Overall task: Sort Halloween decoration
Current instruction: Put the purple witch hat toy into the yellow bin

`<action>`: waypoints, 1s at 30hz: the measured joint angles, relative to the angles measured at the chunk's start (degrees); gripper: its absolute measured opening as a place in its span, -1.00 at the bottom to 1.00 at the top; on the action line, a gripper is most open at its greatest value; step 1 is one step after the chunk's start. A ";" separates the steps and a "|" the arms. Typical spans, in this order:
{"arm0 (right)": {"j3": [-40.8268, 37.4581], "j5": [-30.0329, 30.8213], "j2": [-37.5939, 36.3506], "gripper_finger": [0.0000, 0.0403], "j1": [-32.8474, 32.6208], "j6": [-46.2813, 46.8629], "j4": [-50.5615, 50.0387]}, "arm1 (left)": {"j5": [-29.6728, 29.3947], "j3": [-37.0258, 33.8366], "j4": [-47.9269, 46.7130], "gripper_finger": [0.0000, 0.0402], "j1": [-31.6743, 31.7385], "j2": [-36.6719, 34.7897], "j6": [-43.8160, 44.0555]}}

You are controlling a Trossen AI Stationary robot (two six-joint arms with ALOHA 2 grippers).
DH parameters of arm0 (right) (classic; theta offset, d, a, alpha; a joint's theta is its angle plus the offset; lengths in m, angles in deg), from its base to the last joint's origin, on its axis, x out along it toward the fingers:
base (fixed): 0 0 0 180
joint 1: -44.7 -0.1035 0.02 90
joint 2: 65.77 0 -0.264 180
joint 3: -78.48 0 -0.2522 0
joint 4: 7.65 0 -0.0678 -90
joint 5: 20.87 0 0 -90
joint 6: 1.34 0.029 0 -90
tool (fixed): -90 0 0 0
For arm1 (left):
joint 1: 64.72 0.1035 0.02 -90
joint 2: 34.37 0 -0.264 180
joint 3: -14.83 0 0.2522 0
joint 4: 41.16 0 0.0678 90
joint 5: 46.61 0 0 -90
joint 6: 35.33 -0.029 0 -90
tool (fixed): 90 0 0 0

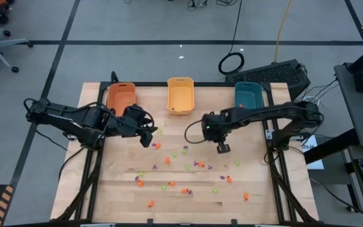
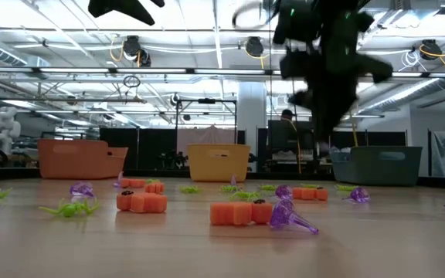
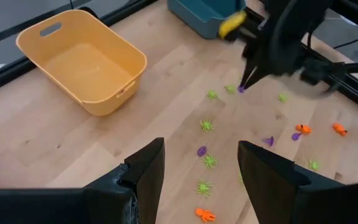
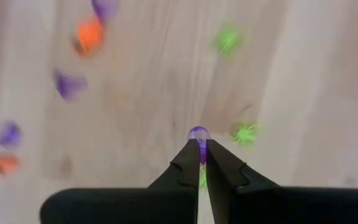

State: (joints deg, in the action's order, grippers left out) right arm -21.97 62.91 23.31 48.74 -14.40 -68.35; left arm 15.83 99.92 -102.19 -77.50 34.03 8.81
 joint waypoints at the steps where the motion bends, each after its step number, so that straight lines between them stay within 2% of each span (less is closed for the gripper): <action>1: 0.36 -0.04 -1.61 -1.00 0.00 2.47 0.06 | -0.04 0.00 0.00 0.01 0.00 0.00 0.00; 8: 1.22 -0.05 -13.47 -1.00 0.00 20.16 3.26 | -0.75 0.00 0.22 0.01 0.00 0.00 0.13; 13: 1.22 -0.03 -20.35 -1.00 0.00 29.14 9.30 | -1.49 0.00 0.44 0.01 0.00 0.00 0.46; 21: 1.24 0.07 -26.49 -1.00 0.02 33.75 18.52 | -1.55 0.00 0.58 0.01 0.00 0.00 0.57; 30: 1.24 0.15 -27.37 -1.00 0.10 37.21 25.72 | -1.94 0.00 0.96 0.01 0.00 0.00 0.53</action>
State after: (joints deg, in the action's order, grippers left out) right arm -20.73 63.06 -4.06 48.83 22.81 -42.63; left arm 13.90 99.92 -101.23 -77.50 34.03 9.34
